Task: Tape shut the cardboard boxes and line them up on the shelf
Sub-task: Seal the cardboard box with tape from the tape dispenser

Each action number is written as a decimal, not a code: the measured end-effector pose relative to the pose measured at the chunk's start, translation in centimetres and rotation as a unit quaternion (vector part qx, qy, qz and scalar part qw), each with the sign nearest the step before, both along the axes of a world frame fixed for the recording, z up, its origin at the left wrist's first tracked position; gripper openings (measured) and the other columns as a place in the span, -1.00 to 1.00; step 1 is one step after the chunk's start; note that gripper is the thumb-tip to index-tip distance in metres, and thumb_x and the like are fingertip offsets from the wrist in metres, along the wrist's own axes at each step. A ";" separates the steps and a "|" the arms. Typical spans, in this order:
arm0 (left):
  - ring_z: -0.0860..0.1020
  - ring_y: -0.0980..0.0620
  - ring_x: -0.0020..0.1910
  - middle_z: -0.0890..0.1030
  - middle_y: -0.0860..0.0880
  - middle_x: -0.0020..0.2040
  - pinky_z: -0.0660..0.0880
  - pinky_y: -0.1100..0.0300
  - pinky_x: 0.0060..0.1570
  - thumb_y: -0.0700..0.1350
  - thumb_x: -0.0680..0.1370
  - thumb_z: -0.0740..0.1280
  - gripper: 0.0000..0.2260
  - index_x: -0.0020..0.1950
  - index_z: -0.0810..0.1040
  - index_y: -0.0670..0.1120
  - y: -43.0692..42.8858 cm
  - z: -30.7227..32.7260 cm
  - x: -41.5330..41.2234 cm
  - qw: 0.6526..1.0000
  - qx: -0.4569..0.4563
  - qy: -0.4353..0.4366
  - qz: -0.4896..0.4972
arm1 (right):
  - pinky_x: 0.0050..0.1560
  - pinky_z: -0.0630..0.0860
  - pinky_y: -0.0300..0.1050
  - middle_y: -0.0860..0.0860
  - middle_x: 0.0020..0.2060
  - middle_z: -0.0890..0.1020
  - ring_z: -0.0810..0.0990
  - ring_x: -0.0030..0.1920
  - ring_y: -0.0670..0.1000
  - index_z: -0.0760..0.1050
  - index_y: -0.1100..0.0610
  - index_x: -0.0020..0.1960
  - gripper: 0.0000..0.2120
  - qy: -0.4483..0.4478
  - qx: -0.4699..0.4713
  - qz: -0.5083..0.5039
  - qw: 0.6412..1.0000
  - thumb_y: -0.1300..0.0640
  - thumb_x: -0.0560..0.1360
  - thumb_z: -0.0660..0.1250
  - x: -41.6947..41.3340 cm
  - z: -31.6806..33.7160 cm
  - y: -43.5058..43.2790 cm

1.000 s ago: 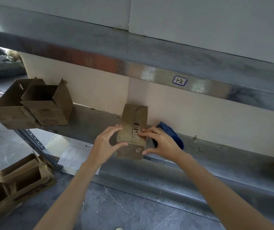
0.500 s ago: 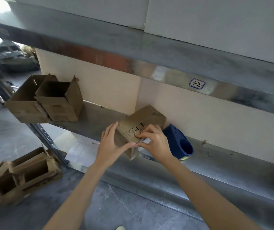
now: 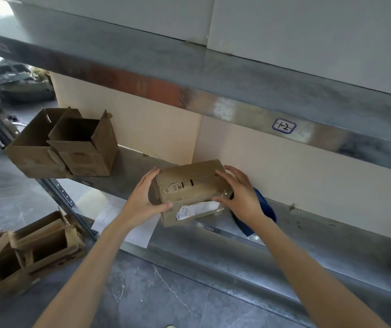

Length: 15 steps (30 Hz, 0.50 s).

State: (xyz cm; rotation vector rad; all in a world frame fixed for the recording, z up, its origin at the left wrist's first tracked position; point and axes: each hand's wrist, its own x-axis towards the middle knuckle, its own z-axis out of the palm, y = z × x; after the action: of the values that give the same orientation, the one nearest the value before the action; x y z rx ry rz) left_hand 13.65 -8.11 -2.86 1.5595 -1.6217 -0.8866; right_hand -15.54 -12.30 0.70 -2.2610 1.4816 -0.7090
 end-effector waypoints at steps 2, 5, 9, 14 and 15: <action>0.17 0.13 0.53 0.12 0.16 0.58 0.21 -0.11 0.50 -0.02 0.39 0.58 -0.10 0.58 0.12 0.09 -0.5 0.1 0.2 1.000 0.011 0.009 -0.011 | 0.44 0.27 -0.08 -0.02 0.49 0.28 0.24 0.47 -0.01 0.23 -0.04 0.53 -0.24 -0.051 0.078 -0.015 0.996 0.03 0.42 0.51 -0.3 -0.1 -0.3; 0.15 0.12 0.53 0.09 0.14 0.58 0.21 -0.09 0.50 0.03 0.37 0.59 -0.05 0.60 0.07 0.06 -0.8 0.2 -0.3 0.999 0.019 0.035 -0.024 | 0.33 0.44 0.10 0.00 0.38 0.43 0.41 0.36 0.02 0.35 0.07 0.47 -0.31 -0.144 0.107 -0.036 0.983 0.17 0.40 0.53 -0.6 -0.7 0.0; 0.26 0.08 0.49 0.22 0.10 0.53 0.33 -0.09 0.45 0.20 0.25 0.58 0.01 0.57 0.14 0.06 -1.0 0.4 -0.6 0.999 0.016 0.051 -0.007 | 0.33 0.46 -0.02 -0.01 0.31 0.50 0.47 0.30 -0.01 0.46 0.09 0.38 -0.34 -0.172 0.103 -0.046 0.979 0.20 0.32 0.58 -1.3 -1.0 0.1; 0.33 0.09 0.44 0.36 0.11 0.45 0.33 -0.08 0.45 0.20 0.19 0.62 0.00 0.52 0.19 0.15 -2.0 0.9 0.2 0.998 0.026 0.043 -0.031 | 0.20 0.38 -0.46 -0.04 0.28 0.48 0.46 0.29 -0.03 0.49 0.09 0.35 -0.33 -0.168 0.098 -0.026 0.980 0.26 0.28 0.59 -2.3 -1.2 -0.1; 0.34 0.10 0.43 0.37 0.12 0.44 0.34 -0.07 0.44 0.21 0.18 0.61 0.00 0.52 0.20 0.13 -2.3 1.0 0.4 0.999 0.021 0.025 -0.035 | 0.20 0.40 -0.45 -0.05 0.27 0.48 0.45 0.29 -0.04 0.49 0.10 0.35 -0.33 -0.164 0.093 -0.021 0.982 0.26 0.28 0.59 -2.4 -1.3 -0.1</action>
State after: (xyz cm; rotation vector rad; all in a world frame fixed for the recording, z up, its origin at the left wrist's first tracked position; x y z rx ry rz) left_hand 14.02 -10.39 -1.85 1.5055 -1.6403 -0.9947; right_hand -17.94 -12.40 -0.60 -1.8739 1.3755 -0.8693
